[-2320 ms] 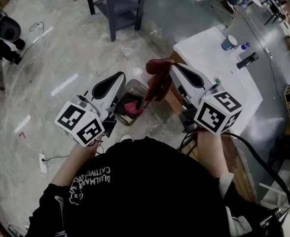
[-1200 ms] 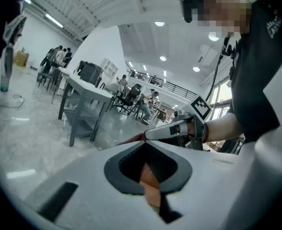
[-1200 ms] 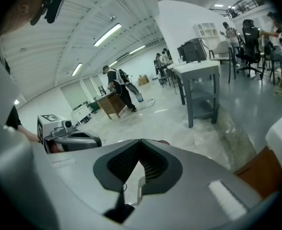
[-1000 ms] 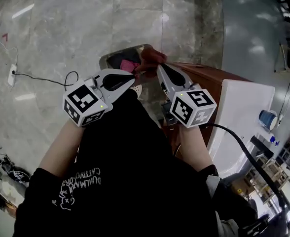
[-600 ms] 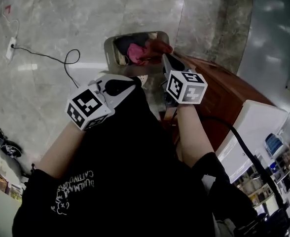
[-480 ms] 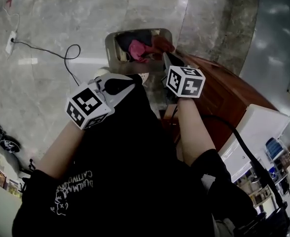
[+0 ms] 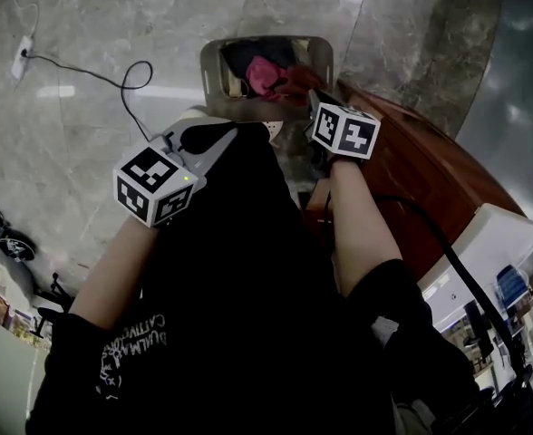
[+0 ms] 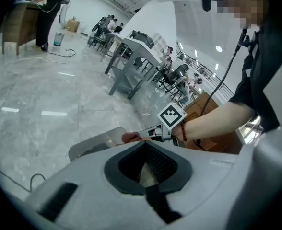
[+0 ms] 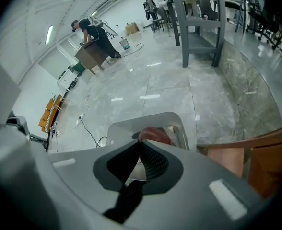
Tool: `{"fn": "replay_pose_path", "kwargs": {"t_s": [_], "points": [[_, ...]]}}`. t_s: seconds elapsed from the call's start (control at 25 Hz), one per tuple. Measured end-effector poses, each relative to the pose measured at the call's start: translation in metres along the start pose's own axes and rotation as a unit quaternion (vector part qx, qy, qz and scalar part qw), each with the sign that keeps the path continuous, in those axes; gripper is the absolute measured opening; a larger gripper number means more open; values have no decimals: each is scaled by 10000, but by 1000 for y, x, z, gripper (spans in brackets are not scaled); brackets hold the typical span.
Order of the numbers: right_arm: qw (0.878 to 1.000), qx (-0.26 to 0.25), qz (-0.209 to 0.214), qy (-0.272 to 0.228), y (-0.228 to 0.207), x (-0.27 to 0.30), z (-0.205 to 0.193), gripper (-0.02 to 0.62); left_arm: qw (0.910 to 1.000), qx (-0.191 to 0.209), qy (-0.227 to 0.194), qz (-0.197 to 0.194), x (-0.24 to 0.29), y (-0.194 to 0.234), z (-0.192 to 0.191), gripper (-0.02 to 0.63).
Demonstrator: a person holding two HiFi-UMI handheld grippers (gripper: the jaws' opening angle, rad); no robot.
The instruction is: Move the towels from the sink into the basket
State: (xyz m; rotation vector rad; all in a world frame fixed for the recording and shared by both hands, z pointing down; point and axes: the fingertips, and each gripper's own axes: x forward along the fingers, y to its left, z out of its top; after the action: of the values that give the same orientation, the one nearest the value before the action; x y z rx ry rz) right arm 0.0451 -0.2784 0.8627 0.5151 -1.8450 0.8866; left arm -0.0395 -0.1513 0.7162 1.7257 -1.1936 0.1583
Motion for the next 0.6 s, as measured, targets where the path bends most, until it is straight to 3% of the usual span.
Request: {"fn": "replay_pose_path", "kwargs": {"t_s": [0.16, 0.32, 0.4, 0.6], "points": [[9998, 89, 167, 16, 7, -3, -6, 75, 9991, -174, -34, 379, -7, 7, -4, 0], [9995, 132, 142, -245, 4, -20, 4, 61, 9994, -130, -38, 304, -12, -5, 0, 0], [9986, 188, 174, -458, 10, -34, 10, 24, 9997, -13, -34, 256, -18, -14, 4, 0], [9897, 372, 172, -1373, 30, -91, 45, 8, 9991, 381, -178, 30, -40, -47, 31, 0]]}}
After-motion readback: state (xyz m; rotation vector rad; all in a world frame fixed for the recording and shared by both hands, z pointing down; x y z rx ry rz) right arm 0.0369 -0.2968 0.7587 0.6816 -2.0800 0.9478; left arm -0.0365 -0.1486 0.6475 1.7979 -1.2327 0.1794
